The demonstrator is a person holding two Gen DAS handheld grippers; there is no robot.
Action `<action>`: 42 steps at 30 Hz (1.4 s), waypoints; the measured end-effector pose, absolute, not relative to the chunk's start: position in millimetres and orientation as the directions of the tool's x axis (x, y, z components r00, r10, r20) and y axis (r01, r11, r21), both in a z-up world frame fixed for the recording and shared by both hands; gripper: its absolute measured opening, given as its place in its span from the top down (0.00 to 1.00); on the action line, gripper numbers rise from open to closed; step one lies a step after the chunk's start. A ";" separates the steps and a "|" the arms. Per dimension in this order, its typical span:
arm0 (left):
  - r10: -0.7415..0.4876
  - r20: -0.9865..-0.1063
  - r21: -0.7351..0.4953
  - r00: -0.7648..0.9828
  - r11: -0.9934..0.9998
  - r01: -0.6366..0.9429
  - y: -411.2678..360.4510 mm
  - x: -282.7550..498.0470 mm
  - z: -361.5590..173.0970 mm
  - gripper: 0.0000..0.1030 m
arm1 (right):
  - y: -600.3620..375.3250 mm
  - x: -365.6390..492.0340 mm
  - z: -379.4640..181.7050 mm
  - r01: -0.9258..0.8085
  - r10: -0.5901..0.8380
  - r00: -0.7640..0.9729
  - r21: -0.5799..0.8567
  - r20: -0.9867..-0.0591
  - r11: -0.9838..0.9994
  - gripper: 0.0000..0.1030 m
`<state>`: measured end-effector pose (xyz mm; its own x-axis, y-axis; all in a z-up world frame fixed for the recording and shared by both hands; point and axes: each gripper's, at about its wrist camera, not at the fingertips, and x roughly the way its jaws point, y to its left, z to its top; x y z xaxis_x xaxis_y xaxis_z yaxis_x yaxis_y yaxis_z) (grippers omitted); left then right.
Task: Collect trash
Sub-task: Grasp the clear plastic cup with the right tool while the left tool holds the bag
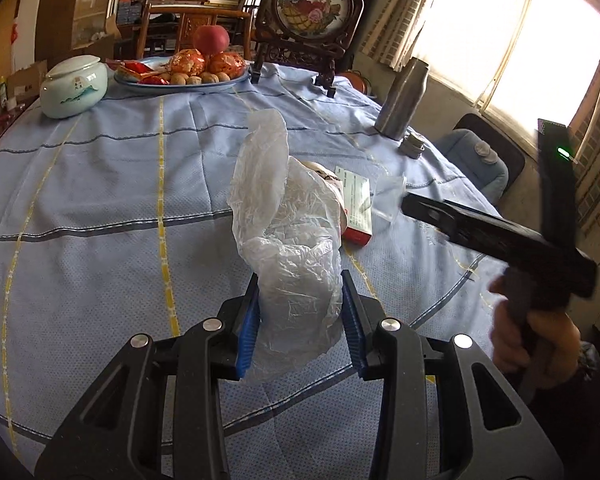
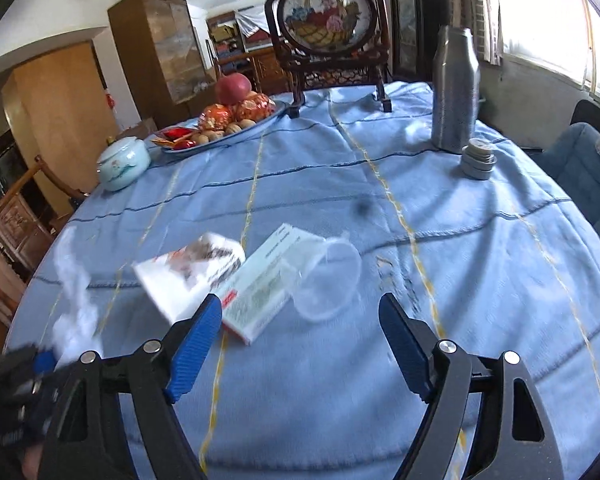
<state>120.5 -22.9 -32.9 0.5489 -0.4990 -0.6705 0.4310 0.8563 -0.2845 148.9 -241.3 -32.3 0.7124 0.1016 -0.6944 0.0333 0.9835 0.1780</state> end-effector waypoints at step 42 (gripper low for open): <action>-0.502 -0.633 -0.267 0.588 0.856 0.443 -37.6 88.4 -22.9 0.62 | -335.2 -55.5 -7.6 0.179 -0.011 0.854 0.274 -0.520 0.945 0.61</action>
<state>88.4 -37.6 -22.9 0.5884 -0.5025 -0.6334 0.4433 0.8557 -0.2671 -55.5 -335.2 -7.6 0.8539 -0.0107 -0.5203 0.1789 0.9449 0.2741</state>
